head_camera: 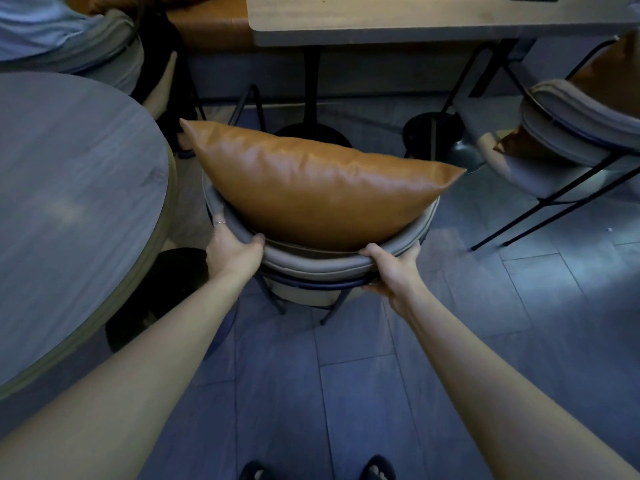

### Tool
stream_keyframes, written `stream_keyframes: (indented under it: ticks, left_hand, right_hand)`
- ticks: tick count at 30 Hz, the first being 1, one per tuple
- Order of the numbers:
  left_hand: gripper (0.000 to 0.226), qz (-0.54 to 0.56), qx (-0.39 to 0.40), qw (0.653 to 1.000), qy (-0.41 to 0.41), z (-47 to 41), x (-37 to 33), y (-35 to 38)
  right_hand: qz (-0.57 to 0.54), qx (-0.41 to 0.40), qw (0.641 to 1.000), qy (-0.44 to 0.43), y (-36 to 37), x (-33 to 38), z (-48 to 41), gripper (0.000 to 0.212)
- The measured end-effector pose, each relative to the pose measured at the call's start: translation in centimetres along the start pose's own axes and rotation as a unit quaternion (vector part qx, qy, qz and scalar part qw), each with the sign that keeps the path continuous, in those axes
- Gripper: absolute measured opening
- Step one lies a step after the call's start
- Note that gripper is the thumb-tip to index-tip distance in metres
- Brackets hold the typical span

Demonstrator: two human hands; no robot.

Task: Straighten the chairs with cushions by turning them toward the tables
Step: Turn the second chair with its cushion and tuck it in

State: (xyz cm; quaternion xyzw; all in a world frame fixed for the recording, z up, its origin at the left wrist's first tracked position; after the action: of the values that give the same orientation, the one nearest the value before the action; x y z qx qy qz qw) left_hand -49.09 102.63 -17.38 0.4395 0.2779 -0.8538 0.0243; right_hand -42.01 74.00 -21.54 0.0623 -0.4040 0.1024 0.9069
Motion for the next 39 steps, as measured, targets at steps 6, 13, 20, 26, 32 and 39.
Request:
stream_keyframes:
  ticks: [6, 13, 20, 26, 32, 39]
  left_hand:
    - [0.118, 0.128, 0.063, 0.989, -0.024, -2.8, 0.6, 0.2]
    - [0.111, 0.011, 0.025, 0.996, 0.083, -3.9, -1.3, 0.2]
    - [0.109, -0.063, 0.034, 0.993, 0.099, -5.0, -2.5, 1.2]
    - [0.109, -0.058, 0.029, 0.992, 0.108, -5.1, -3.9, 3.9]
    - [0.11, -0.095, 0.021, 0.991, 0.094, -5.9, -5.2, 5.6]
    - [0.109, -0.098, 0.018, 0.992, 0.077, -8.6, -7.1, 6.7]
  right_hand:
    - [0.001, 0.005, 1.0, -0.021, -2.0, 3.0, -2.7, 0.106]
    - [-0.014, -0.074, 0.997, -0.028, 2.0, 0.5, -3.3, 0.143]
    - [0.015, -0.085, 0.996, -0.025, -0.1, 2.1, -4.7, 0.137]
    - [0.056, -0.064, 0.996, -0.022, -3.1, 3.7, -8.3, 0.148]
    - [0.07, -0.063, 0.995, -0.018, -4.1, 6.9, -7.7, 0.143]
    - [0.077, -0.047, 0.995, -0.034, -4.8, 9.8, -10.4, 0.135]
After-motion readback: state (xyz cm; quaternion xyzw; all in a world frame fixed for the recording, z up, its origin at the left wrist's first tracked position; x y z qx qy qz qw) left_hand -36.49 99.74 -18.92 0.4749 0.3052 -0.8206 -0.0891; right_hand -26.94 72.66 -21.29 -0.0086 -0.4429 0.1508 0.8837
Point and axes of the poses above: each hand's wrist, its own z-axis away from the middle knuckle, its own y-axis out of the palm, x = y × z, the point moved 7 cm from there along -z, towards the middle knuckle, and after that the axes turned 15 degrees about x, right-handed, at the moved point
